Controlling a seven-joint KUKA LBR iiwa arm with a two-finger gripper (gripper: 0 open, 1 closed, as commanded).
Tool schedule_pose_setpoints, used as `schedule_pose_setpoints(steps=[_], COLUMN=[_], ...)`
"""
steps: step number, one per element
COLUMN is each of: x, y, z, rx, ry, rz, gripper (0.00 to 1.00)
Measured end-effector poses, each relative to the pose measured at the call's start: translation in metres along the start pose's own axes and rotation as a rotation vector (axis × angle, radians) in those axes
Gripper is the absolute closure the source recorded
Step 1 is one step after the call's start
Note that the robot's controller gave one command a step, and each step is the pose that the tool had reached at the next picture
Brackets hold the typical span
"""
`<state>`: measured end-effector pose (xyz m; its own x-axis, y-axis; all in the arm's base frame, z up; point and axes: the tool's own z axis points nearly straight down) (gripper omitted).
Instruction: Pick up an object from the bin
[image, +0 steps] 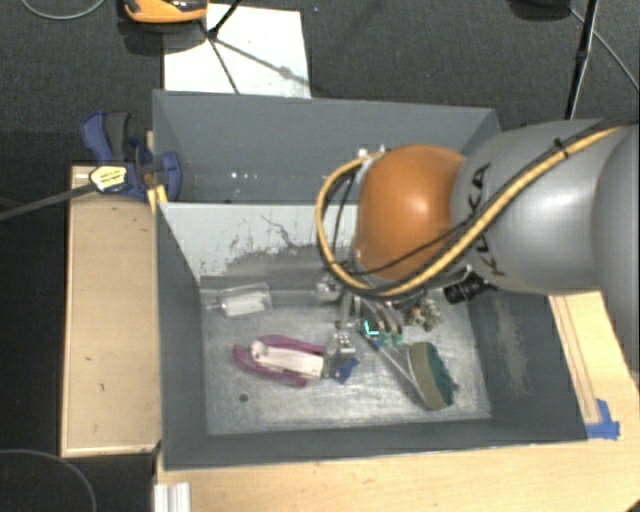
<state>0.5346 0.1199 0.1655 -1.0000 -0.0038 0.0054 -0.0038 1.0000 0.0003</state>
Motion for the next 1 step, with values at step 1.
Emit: schedule_pose_setpoints(steps=[1], x=[0.0228], y=[-0.0225], z=[0.0772], rx=[0.001], ry=[-0.003], rz=[-0.266], gripper=[0.00])
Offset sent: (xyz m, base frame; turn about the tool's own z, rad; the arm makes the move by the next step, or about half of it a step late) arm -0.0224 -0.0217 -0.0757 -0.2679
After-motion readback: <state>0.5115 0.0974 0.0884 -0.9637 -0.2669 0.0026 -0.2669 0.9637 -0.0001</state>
